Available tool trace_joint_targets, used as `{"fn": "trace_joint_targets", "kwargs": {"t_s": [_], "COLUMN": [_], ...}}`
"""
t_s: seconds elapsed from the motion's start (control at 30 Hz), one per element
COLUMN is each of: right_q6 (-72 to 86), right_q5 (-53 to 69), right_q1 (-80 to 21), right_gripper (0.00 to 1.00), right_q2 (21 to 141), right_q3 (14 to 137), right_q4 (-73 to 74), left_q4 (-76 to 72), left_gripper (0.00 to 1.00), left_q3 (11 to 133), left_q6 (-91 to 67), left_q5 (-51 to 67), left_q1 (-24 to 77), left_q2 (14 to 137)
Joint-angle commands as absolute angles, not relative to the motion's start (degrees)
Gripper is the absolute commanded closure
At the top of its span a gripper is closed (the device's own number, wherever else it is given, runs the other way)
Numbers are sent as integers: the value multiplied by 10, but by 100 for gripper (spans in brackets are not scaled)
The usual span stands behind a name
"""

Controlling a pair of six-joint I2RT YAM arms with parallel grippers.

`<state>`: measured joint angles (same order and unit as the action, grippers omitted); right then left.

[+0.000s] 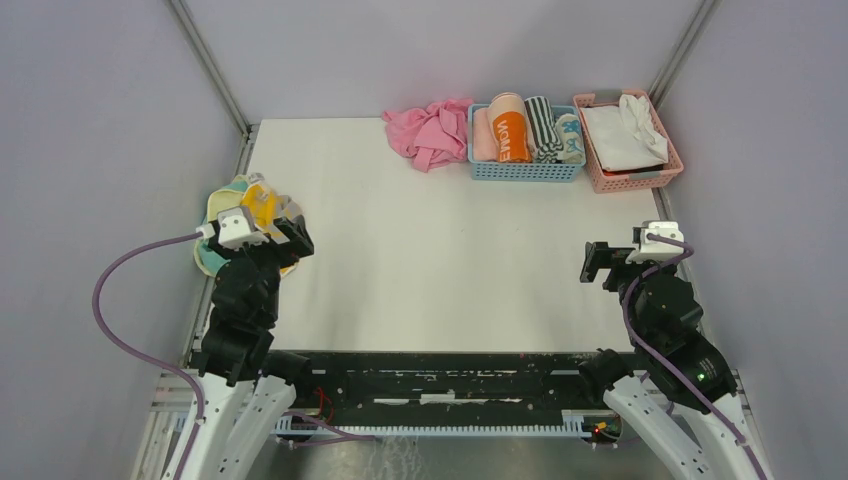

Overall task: Roll the towels
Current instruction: Pick up the towel at the corner of the board.

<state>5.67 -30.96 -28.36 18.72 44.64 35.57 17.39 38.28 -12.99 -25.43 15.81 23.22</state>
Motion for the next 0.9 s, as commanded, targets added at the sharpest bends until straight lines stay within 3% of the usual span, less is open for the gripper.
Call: {"fn": "trace_joint_targets", "kwargs": {"t_s": [0.0, 0.5, 0.6, 0.7, 0.87], "right_q6": [53, 54, 54, 54, 55], "right_q5": [-313, -312, -297, -275, -247], "right_q1": [-283, -283, -283, -282, -283], "right_gripper": [0, 0, 0, 0, 0], "right_q2": [186, 168, 166, 162, 150], "right_q3": [451, 445, 446, 445, 443], "right_q4": [333, 331, 331, 330, 330], "left_q4": [143, 148, 176, 215, 236], "left_gripper": [1, 1, 1, 1, 2], "left_q3": [383, 394, 429, 486, 546], "left_q6": [-118, -116, -125, -139, -192], "left_q5": [-252, -258, -285, -310, -181], "left_q1": [154, 153, 153, 139, -3], "left_q2": [234, 278, 360, 517, 692]}}
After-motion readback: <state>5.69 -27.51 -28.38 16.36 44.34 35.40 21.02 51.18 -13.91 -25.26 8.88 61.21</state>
